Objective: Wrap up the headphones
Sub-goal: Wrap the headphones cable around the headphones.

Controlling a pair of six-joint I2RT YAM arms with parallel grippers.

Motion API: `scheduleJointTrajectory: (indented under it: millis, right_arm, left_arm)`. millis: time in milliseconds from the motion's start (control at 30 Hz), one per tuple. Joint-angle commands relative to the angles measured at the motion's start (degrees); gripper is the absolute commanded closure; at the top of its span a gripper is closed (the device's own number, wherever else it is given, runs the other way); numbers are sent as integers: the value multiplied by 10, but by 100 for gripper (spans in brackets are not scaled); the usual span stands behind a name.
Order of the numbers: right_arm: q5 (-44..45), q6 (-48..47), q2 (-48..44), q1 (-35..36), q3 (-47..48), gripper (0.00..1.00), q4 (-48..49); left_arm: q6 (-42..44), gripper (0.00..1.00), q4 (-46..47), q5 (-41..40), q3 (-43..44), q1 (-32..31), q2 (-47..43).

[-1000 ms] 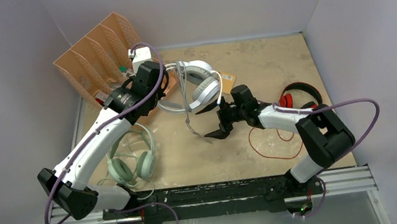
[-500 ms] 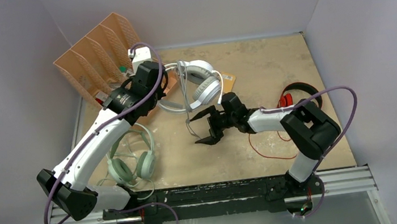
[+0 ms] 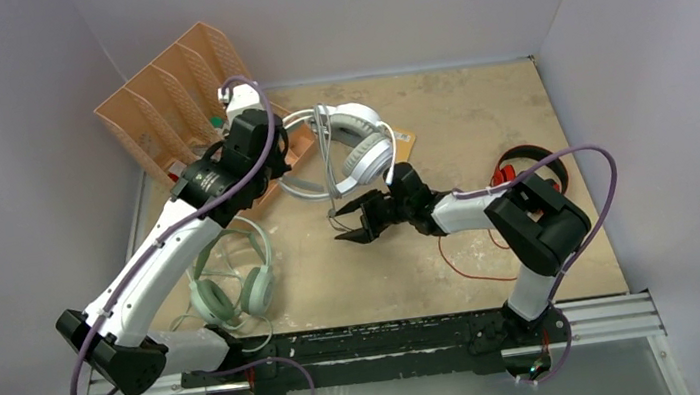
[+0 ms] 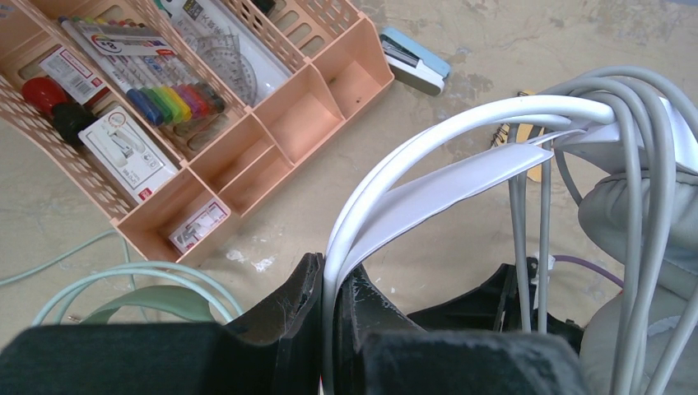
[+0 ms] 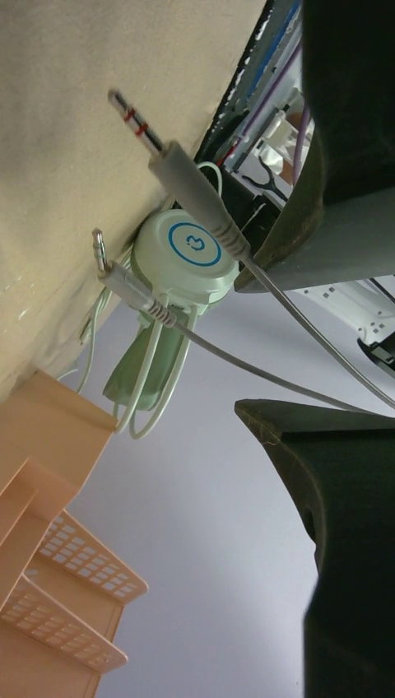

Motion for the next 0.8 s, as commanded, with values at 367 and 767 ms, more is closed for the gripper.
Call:
scheduleJointTrajectory:
  millis: [367,767]
  right_arm:
    - [26,-11,18,4,35,51,63]
    - [36,-18,15,-8,-12,100,162]
  left_arm:
    - [-49,100,73,59,30,5,-60]
    - [-41,100,93,116,-12,5,-104]
